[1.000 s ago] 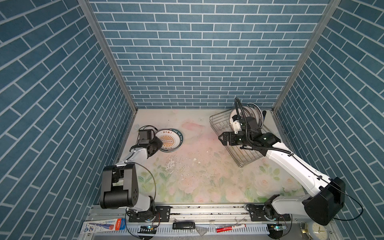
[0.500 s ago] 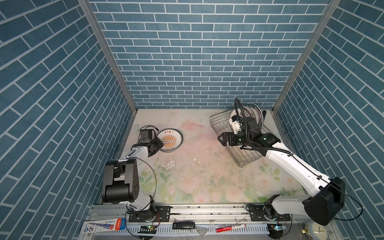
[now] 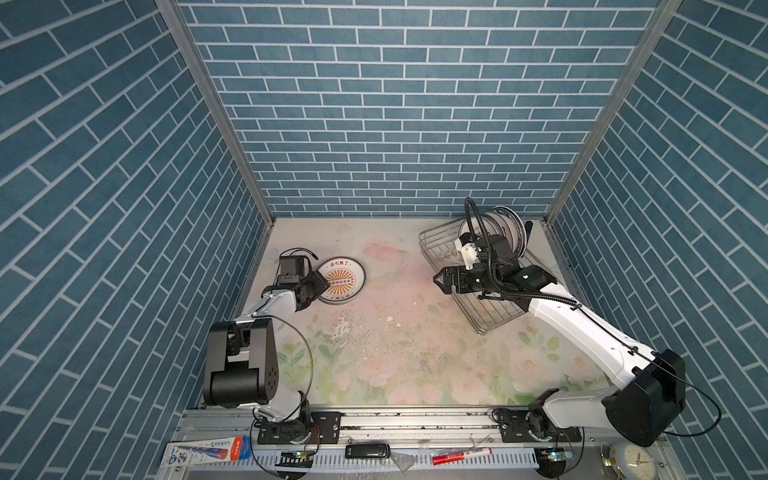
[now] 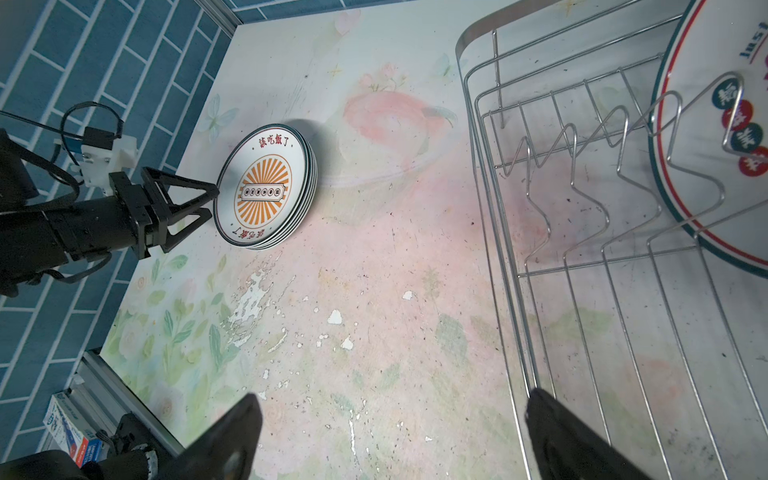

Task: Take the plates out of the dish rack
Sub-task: 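Lower the sunburst plate flat onto the table stack with the left gripper, then raise the left gripper off the stack while the right gripper grasps the next rack plate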

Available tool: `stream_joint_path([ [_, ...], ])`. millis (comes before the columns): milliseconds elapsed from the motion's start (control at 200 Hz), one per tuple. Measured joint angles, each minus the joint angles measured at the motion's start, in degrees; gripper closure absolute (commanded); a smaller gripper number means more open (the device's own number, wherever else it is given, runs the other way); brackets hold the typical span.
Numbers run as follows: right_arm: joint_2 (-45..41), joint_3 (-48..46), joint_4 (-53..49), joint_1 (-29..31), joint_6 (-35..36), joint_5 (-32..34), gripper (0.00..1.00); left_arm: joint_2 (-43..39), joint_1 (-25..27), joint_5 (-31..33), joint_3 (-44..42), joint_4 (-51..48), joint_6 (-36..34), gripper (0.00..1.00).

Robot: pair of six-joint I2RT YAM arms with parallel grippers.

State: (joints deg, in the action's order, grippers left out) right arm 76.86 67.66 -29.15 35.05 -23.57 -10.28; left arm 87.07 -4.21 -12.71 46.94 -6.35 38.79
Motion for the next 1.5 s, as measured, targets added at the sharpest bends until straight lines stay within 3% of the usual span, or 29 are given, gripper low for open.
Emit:
stream_joint_path([
  [260, 0.8, 0.1, -2.6, -0.3, 4.5, 7.8, 0.01, -5.4, 0.0, -0.5, -1.7, 1.4, -0.3, 0.01],
  [445, 0.9, 2.8, -4.5, -4.3, 9.6, 14.3, 0.01, -6.1, 2.7, -1.7, -2.0, 2.8, -1.2, 0.01],
  [730, 4.0, 6.6, -4.1, -16.3, 13.1, 14.5, 0.06, -6.1, 10.9, -1.4, -0.3, 2.8, -5.0, 0.01],
  [955, 9.4, 9.3, -3.7, -16.8, 13.4, 14.4, 0.13, -7.3, 14.6, 1.1, 0.1, 2.6, -7.8, 0.01],
  [1500, 15.6, 12.5, -1.7, -17.3, 13.4, 18.8, 0.18, -9.0, 15.5, 2.2, 0.1, 2.1, -10.4, 0.01],
])
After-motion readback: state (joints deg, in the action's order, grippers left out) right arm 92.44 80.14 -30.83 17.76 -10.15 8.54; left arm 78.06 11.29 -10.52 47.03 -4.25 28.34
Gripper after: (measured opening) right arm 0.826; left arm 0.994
